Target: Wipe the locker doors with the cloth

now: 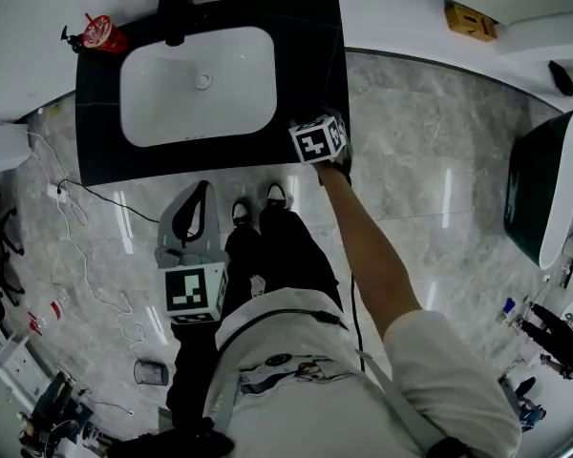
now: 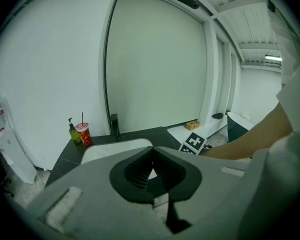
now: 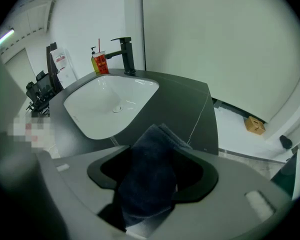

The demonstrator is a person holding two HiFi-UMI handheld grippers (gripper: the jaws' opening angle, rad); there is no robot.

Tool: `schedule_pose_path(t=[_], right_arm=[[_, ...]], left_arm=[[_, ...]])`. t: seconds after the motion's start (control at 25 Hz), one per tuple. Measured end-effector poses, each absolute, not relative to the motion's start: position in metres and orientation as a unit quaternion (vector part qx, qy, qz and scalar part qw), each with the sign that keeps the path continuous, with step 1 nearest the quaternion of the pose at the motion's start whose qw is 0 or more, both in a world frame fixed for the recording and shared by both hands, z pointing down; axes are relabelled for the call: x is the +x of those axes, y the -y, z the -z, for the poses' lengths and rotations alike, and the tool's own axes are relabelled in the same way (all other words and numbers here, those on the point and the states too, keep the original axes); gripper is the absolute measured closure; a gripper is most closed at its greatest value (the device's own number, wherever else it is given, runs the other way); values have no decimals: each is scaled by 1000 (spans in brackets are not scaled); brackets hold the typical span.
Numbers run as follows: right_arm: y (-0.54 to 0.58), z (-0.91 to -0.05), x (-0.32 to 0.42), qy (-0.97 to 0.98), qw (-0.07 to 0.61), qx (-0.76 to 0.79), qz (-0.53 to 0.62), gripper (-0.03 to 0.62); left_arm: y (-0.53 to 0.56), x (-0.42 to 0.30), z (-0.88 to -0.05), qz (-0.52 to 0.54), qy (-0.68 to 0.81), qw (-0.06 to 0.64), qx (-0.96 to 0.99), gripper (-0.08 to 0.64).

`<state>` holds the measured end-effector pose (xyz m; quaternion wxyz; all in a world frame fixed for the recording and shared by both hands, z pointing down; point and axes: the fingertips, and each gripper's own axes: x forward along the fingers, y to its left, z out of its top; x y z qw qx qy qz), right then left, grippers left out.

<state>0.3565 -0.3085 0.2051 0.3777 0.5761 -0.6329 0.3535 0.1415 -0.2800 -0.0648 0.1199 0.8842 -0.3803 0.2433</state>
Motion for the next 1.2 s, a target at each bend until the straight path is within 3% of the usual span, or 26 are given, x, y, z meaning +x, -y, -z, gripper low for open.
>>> schedule_pose_path(t=[0.12,0.2,0.4,1.2], right_arm=[[308,-204,358,627,365,592,-352,358],[308,-203,361,623,367,602,-340,440],[309,-205,354,635,395,595,-294,493],[270,-71,363,671,246,670,-201,499]], left_arm=[[281,140,60,-247,380,128,882,557],[281,139,58,-249,381,131,881,557],[285,138,54,-252,382,134,879,557],[273,147,65,-235,383,115,886,557]])
